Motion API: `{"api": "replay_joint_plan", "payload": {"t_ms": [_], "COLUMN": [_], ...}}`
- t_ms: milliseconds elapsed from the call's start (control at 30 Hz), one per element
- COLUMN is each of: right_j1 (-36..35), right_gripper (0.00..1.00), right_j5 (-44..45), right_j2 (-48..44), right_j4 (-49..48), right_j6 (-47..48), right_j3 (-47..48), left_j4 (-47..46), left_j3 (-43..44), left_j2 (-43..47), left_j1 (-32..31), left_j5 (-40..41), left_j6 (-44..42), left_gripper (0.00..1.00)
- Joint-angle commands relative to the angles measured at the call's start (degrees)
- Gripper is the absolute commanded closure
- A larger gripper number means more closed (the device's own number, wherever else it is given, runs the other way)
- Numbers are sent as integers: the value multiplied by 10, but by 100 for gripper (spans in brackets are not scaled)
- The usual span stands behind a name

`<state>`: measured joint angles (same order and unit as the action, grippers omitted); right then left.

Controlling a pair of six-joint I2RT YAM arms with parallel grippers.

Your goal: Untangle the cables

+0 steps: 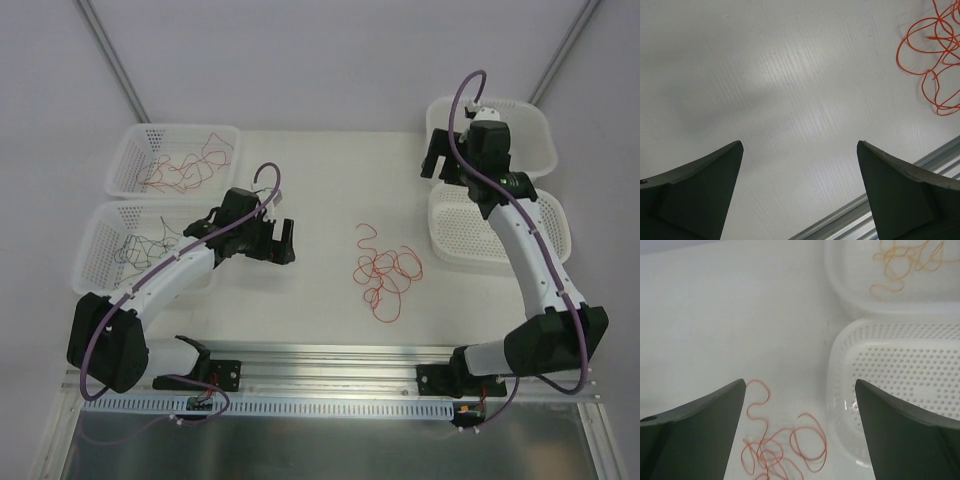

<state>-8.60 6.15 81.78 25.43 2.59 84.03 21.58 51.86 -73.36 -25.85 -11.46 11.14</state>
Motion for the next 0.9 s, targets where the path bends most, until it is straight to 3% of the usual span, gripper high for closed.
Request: {"api": "replay_joint_plan", "payload": {"t_ms": [0,167,367,567,867], "right_j1": [-40,-70,-79,-80,-91], "right_gripper": [5,9,21,37,47], "right_j5": [-41,-111,-147,-166,-170], "right_j2": [-57,-150,-198,-181,-95], "right_j4": [82,103,72,-12,-130], "right_j6": [-35,-74,-97,-118,-122], "right_j3": [-78,-200,-349,-443,-498], "left_j4": [-15,-14,-14,-15,-14], "left_j3": [-3,-14,-53,-106,-165], "left_j2": [13,32,92,167,226], "left_j1": [-6,-19,-37,-42,-41], "left_j5": [-36,-30,-25,-20,-8], "left_j6": [12,43,96,143,191], "left_gripper": [1,1,1,1,1]}}
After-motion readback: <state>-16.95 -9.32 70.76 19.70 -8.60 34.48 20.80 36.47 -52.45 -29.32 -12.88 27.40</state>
